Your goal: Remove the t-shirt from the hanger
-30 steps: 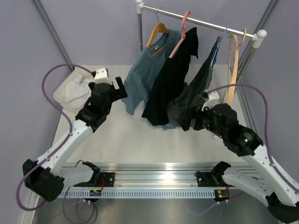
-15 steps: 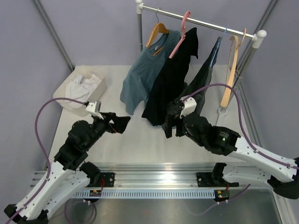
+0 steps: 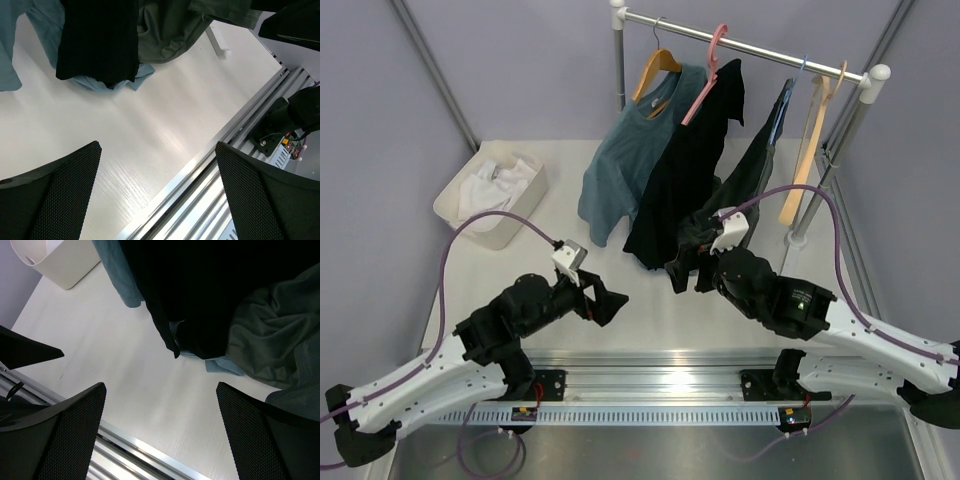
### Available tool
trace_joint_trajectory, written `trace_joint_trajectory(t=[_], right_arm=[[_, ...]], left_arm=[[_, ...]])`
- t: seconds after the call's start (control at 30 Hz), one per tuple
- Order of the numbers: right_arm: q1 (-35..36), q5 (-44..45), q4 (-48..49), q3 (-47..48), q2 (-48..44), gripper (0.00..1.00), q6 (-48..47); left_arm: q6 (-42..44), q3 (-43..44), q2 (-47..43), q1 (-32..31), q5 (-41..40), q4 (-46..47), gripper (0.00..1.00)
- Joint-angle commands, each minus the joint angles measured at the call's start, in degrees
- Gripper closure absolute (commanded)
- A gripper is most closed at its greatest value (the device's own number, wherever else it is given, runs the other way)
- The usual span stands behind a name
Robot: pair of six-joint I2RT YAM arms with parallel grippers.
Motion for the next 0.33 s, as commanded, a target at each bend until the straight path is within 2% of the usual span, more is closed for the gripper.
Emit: trace_joint_trajectory(t=[0.0,0.1,0.3], right_arm=[[0.6,1.3,3.8,-0.7,0.9,0.01,0.9],[0.6,0.6,5.8,-1.9,1.0,0.01,-0.8],[0.6,-2.0,8.1,-3.7,-1.7,0.01,-1.2]], left_arm=[[2.3,-0.9,-3.0,-0.9,0.5,5.8,0.01],[2.1,-1.5,-4.9,-0.9,2.5,6.7,0.01],[2.3,-0.6,-2.5,-0.9,2.0,5.8,0.01]])
